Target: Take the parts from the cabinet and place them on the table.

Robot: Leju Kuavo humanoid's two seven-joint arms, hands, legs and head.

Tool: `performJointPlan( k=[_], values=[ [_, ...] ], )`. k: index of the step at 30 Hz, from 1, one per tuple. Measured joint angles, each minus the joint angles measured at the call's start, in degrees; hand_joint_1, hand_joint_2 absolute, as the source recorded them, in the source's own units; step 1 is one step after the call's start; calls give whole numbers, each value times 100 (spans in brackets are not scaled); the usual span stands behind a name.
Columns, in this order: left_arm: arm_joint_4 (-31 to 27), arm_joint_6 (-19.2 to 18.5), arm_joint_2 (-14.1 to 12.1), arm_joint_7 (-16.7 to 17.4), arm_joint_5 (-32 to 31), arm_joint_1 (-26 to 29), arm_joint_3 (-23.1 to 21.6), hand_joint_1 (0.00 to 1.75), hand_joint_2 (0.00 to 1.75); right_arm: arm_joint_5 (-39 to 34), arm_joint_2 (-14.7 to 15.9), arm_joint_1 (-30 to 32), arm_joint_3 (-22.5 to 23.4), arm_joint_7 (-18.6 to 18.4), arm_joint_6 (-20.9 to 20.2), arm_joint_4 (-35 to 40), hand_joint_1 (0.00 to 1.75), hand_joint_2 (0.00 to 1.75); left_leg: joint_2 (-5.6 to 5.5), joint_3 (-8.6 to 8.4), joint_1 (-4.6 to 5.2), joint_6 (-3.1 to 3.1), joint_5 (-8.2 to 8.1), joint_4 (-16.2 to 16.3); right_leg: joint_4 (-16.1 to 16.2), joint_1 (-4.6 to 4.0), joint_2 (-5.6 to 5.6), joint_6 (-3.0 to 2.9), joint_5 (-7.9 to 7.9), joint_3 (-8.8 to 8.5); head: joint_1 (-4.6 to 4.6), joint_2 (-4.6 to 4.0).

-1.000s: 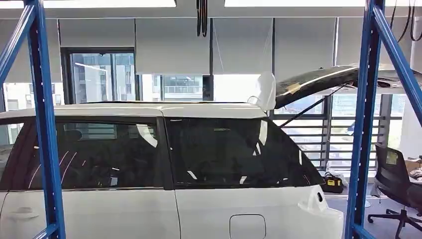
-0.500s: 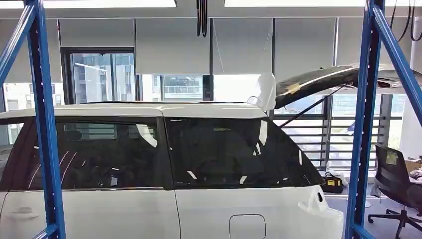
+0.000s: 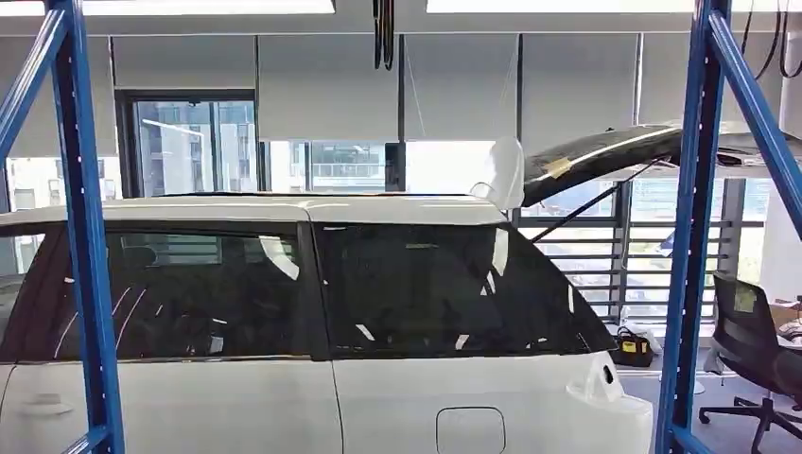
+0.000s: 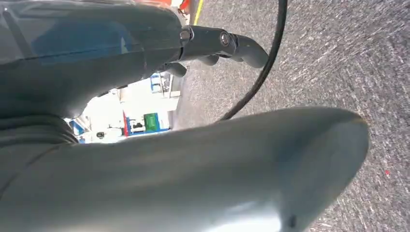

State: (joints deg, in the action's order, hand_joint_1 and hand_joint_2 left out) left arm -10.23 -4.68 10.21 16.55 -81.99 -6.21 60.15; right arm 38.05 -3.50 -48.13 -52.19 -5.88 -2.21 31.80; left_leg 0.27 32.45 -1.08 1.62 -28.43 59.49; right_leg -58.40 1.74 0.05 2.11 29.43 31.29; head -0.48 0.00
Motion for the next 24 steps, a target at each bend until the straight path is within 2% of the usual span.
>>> performJointPlan(
  k=[22,23,24],
  values=[
    [0,22,0,0,-15,1,-7,0,0,0,-101,84,81,133,39,-74,0,175,0,0,0,0,0,0,0,0,0,0,0,0,0,0],
    [0,22,0,0,-15,1,-9,0,0,0,-101,87,83,136,37,-76,23,175,0,0,0,0,0,0,0,0,0,0,0,0,0,0],
    [0,22,0,0,-17,1,-13,0,0,0,-105,88,83,138,37,-79,35,175,0,0,0,0,0,0,0,0,0,0,0,0,0,0]
  ],
)
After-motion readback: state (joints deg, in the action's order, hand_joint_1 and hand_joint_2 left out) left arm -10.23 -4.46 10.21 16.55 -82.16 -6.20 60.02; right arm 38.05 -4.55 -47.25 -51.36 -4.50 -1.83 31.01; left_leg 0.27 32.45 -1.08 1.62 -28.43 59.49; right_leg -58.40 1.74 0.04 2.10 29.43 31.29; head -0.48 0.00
